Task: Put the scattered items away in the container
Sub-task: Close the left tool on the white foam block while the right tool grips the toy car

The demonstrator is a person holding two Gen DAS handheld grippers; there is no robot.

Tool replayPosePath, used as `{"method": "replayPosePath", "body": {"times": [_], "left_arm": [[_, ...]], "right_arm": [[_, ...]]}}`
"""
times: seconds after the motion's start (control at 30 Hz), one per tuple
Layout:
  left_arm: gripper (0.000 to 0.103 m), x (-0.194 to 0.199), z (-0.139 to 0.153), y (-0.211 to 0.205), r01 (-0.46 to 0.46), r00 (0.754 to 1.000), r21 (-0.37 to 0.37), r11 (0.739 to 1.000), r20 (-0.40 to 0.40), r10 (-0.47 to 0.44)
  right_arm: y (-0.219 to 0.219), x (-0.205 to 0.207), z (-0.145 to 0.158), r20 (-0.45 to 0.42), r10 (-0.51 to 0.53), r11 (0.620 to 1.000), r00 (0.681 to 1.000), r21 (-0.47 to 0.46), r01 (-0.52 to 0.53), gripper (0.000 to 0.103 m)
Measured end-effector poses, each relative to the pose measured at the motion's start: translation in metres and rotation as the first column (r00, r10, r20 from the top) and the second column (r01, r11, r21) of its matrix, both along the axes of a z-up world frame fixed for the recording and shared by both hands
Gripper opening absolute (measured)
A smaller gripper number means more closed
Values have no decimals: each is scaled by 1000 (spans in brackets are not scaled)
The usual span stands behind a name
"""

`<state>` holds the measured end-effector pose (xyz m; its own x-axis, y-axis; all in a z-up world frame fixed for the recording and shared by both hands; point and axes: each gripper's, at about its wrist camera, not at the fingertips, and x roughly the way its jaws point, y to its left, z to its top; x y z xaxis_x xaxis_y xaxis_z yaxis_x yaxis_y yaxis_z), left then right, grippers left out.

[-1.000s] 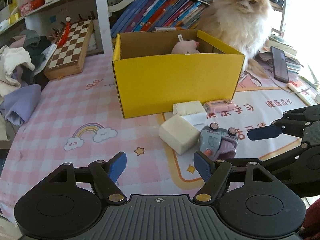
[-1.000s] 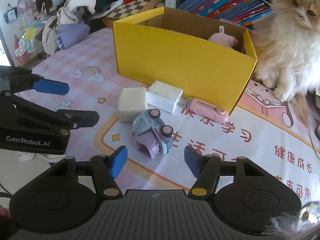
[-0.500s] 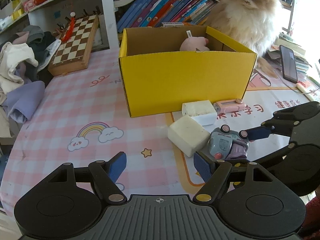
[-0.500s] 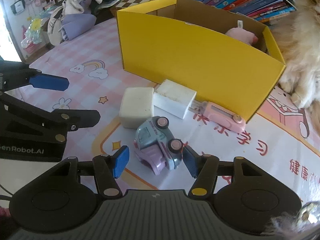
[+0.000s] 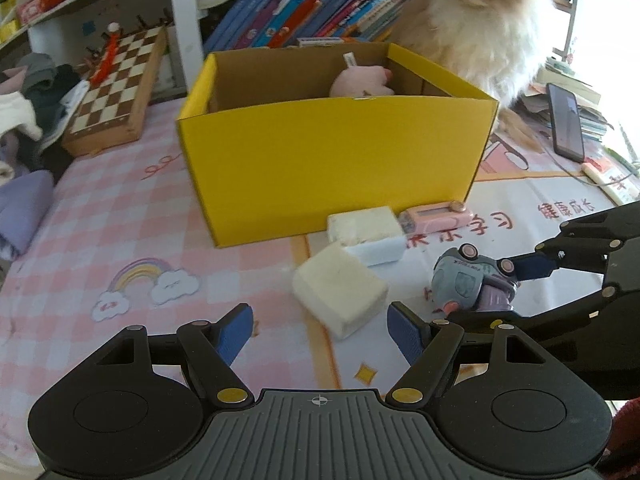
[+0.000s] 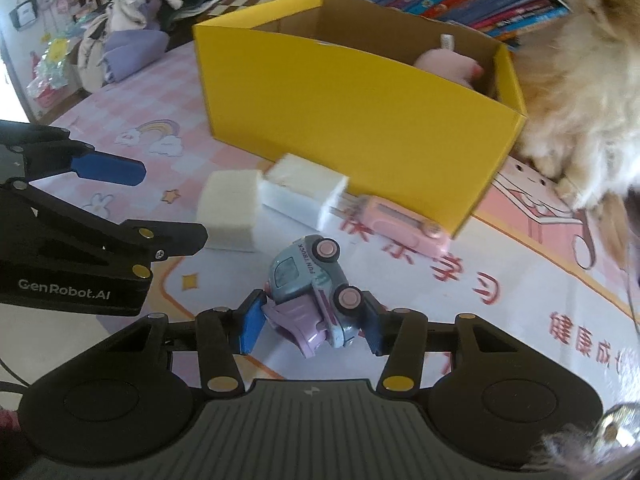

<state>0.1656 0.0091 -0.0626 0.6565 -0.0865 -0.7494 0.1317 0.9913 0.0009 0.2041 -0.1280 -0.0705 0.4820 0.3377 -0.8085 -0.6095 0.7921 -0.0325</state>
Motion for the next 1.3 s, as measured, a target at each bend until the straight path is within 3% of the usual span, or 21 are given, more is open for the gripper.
{"method": "replayPosePath", "body": {"times": [0.97, 1.3], "left_arm": [[75, 38, -28, -18, 9, 999, 48, 999, -54, -7], [50, 36, -27, -13, 9, 998, 11, 1000, -56, -8]], "right_arm": [[-28, 13, 3, -15, -23, 999, 1000, 27, 23, 47], [-29, 11, 4, -20, -26, 999, 999, 32, 27, 47]]}}
